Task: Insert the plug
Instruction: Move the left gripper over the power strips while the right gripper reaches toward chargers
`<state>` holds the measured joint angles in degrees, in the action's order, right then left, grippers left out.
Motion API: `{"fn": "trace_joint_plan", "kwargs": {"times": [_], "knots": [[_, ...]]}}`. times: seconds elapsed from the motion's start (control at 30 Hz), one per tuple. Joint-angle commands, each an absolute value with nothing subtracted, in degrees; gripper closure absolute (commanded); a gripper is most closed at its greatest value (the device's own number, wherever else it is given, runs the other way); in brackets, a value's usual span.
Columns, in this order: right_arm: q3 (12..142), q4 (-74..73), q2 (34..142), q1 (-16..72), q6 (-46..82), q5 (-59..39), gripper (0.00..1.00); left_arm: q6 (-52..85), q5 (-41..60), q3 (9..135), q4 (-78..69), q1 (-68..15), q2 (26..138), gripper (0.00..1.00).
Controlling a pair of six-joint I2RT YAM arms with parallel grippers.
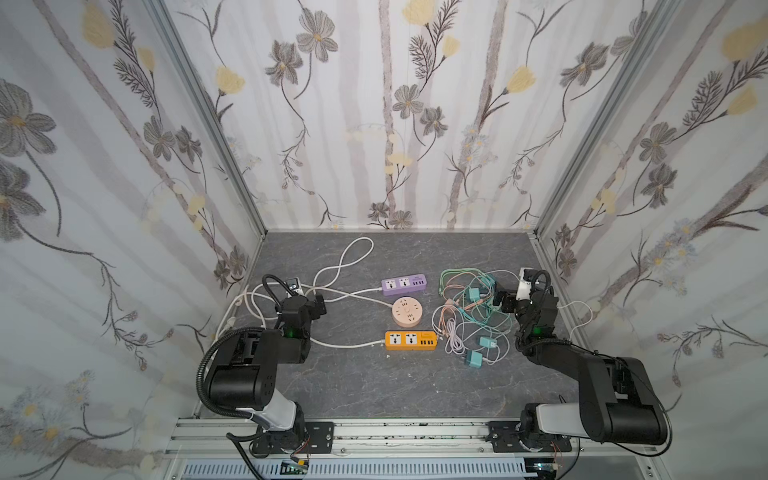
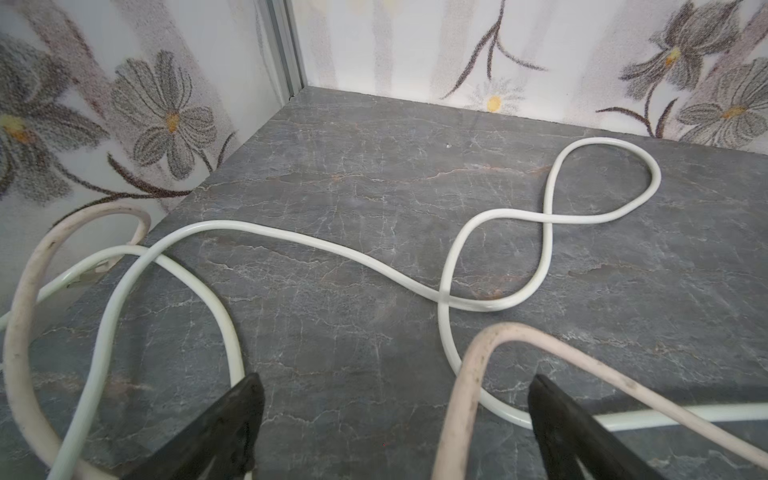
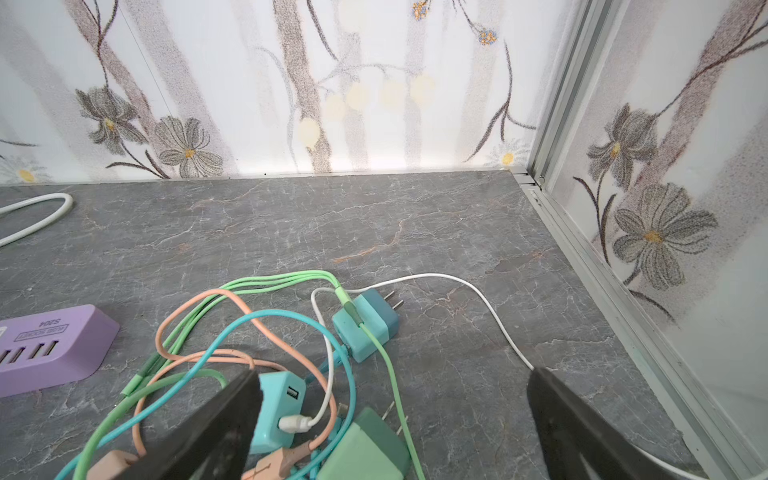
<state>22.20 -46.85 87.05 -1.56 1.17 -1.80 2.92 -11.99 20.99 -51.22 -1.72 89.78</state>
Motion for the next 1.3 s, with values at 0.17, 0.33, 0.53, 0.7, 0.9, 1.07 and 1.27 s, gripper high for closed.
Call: {"fn": "trace_joint_plan", "kwargs": {"times": [0.17,0.33,0.53,0.7,0.9,1.07,1.27], "knots": [[22.51,-48.76,87.1,-1.58,0.44,-2.81,0.01,2.67,-12.58,21.45,-53.83,-1.67,89.88,0.0],[22.53,-48.69,87.1,-1.84,0.7,-3.34,0.01,2.7,-12.54,21.44,-53.81,-1.67,89.89,0.0],[22.72,-48.43,87.19,-2.02,0.88,-3.49,0.01,2.66,-12.55,21.44,-53.83,-1.67,89.86,0.0],[22.73,-48.49,87.19,-2.02,0.88,-3.52,0.01,2.69,-12.54,21.39,-53.86,-1.67,89.9,0.0],[22.54,-48.65,87.1,-2.02,0.89,-3.6,0.01,2.63,-12.56,21.45,-53.86,-1.67,89.84,0.0],[25.87,-39.3,82.32,-2.02,1.1,-2.43,0.01,-0.29,-7.52,22.48,-48.91,-2.56,86.22,0.0],[34.73,-18.28,73.2,-1.85,6.95,-1.87,0.01,4.89,-18.13,32.29,-21.76,-8.66,74.6,0.0]]}}
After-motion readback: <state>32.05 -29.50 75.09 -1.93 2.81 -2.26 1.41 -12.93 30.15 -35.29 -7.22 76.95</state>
